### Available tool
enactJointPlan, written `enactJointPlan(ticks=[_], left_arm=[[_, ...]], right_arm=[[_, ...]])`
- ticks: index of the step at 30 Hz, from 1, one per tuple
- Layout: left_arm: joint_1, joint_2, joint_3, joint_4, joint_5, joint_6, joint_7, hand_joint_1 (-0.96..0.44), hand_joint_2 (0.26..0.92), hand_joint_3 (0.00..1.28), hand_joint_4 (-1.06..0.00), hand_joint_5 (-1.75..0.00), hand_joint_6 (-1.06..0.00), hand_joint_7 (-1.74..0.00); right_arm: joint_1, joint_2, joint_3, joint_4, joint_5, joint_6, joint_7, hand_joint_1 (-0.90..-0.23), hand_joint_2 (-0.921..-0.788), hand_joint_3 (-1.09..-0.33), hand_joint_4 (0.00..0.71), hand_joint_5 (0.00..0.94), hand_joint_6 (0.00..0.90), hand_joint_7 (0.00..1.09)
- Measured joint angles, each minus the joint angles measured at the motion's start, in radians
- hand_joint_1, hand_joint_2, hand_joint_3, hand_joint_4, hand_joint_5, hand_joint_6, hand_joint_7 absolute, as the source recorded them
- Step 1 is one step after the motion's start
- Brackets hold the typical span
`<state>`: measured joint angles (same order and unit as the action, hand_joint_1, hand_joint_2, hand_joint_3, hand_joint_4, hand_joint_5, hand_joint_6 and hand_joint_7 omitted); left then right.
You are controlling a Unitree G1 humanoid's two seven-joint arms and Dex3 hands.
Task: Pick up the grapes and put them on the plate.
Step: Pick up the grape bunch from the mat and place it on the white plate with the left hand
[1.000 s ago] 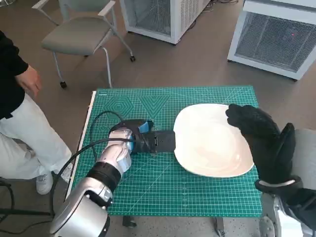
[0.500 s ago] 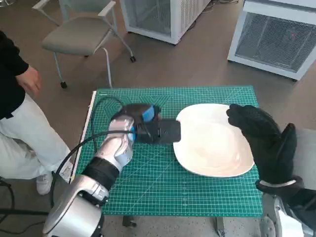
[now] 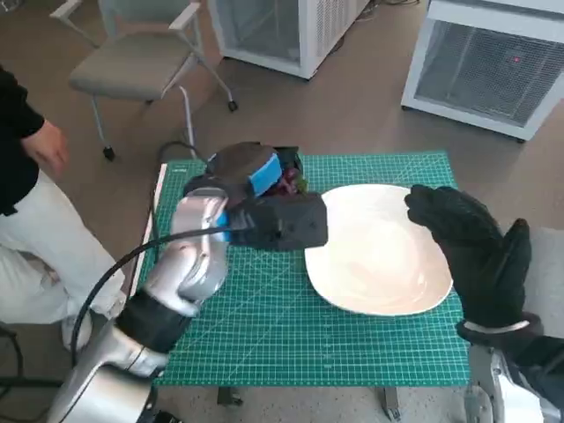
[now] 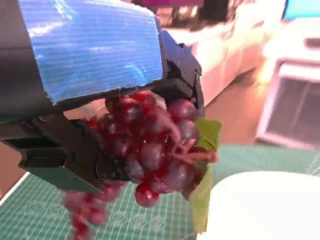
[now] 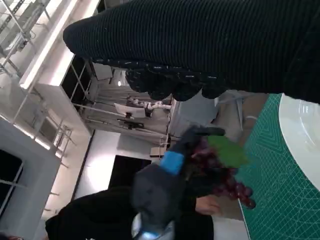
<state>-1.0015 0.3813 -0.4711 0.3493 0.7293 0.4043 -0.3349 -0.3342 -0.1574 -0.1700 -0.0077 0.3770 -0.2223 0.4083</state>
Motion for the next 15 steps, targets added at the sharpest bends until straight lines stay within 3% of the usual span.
enactJointPlan(ticks=[3,15], left_arm=[[0.018,0.015,0.005,-0.053,0.014,0.0,-0.001,0.0,0.92,0.09,-0.67,-1.3,-0.62,-1.06],[0.032,0.023,0.017,-0.099,0.019,-0.009,-0.026,0.0,0.92,0.14,-0.57,-1.28,-0.58,-1.25]], right_arm=[[0.001,0.0,-0.001,-0.002,0.0,0.0,0.0,-0.431,-0.921,-0.638,0.407,0.705,0.155,0.99],[0.002,0.002,-0.002,-0.006,-0.002,0.0,-0.004,-0.428,-0.921,-0.639,0.407,0.704,0.155,0.99]])
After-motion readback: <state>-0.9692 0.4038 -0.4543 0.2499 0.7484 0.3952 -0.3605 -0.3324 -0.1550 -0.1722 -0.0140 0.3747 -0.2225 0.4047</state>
